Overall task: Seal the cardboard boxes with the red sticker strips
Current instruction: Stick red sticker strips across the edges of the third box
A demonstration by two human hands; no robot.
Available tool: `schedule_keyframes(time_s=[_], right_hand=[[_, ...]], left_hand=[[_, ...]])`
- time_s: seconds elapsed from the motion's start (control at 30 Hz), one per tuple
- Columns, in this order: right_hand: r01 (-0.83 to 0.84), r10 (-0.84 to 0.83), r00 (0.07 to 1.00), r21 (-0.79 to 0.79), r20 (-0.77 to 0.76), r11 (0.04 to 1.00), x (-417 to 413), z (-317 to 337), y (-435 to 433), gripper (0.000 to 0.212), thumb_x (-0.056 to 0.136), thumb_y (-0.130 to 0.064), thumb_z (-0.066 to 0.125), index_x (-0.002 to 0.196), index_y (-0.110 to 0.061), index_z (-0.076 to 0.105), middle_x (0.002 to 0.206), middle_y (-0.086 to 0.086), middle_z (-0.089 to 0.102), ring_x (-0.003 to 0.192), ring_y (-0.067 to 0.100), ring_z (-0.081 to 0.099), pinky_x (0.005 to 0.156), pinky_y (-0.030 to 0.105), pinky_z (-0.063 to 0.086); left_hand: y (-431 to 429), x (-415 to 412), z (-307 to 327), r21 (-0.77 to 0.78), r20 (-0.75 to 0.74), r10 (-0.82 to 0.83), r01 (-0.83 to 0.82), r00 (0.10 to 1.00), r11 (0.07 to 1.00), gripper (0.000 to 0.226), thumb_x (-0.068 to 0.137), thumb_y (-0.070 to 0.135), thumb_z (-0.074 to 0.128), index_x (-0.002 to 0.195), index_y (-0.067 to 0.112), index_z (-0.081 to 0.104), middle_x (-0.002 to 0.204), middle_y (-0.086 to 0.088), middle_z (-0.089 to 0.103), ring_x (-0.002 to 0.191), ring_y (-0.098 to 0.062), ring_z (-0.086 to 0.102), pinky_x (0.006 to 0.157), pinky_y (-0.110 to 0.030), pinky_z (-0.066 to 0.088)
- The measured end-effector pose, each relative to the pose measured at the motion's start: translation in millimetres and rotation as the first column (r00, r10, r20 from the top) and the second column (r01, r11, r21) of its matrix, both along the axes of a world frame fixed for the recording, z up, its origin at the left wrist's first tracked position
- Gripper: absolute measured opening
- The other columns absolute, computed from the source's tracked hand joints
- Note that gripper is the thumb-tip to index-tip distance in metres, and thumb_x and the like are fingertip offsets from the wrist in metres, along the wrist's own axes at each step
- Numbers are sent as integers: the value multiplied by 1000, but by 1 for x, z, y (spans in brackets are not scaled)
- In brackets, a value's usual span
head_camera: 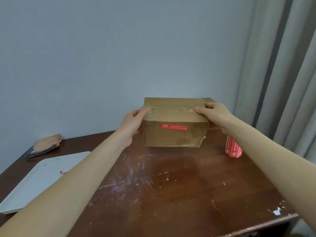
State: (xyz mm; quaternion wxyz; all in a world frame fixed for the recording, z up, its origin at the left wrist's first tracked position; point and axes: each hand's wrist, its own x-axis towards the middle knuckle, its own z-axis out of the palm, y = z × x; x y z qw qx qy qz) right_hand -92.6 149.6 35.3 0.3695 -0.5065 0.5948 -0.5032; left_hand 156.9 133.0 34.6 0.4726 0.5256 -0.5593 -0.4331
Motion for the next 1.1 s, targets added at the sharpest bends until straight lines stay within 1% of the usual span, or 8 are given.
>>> schedule_keyframes(time_s=[0.1,0.3,0.47,0.6,0.73,0.87,0.97,1.1], right_hand=[[51,-50,997,21,-51,998,0,-2,-4,27,89,-26,62,114,-17,62,86,-3,62,76,15,61,63,33,57],[144,-126,946,40,-298,989,0,-11,-9,47,89,-40,55,134,-26,52,110,-1,60,93,24,63,77,44,59],[107,-73,873,42,-482,993,4,-19,-8,44,91,-55,45,122,-29,62,102,-3,64,90,21,64,78,43,58],[78,-34,845,61,-534,995,8,-25,-8,57,83,-70,45,116,-28,64,106,-3,65,95,20,61,84,44,55],[19,-4,791,19,-612,1000,12,-25,-6,66,78,-71,53,123,-24,61,126,-4,59,112,19,55,87,37,46],[8,11,698,24,-716,1000,18,-25,-6,79,68,-75,61,132,-29,52,135,-3,46,124,21,47,96,42,44],[40,-29,684,-2,-729,999,16,-26,-12,71,70,-71,62,129,-33,55,134,-3,52,122,23,50,89,40,46],[35,-10,668,18,-744,999,14,-23,-20,66,74,-71,58,129,-35,55,132,-5,56,122,21,51,86,38,47]], left_hand=[[1,-2,-7,23,22,-74,74,997,997,37,85,41,63,117,23,61,111,5,67,103,-13,61,90,-33,49],[1,-6,-26,47,7,-120,120,993,992,17,86,36,64,102,33,59,109,9,64,103,-10,59,92,-36,48],[-3,-7,-42,17,16,-90,90,996,996,33,86,41,64,116,28,58,119,4,62,106,-12,59,89,-36,51],[-7,-7,-51,-52,103,-45,51,994,997,64,85,48,62,142,37,36,136,3,50,123,-18,49,98,-46,47],[-9,-11,-53,-105,163,-14,31,986,994,49,92,42,54,138,40,37,131,-1,52,119,-19,51,97,-44,47],[-9,-14,-52,-144,228,14,20,973,989,38,94,39,50,132,35,45,120,3,55,112,-18,54,93,-41,50],[-9,-16,-50,-202,356,64,10,932,979,45,89,49,53,131,34,45,114,12,51,112,-15,51,96,-43,47],[-14,-20,-46,-229,433,125,-24,893,973,60,80,60,60,132,34,43,128,10,54,116,-15,52,95,-41,47]])
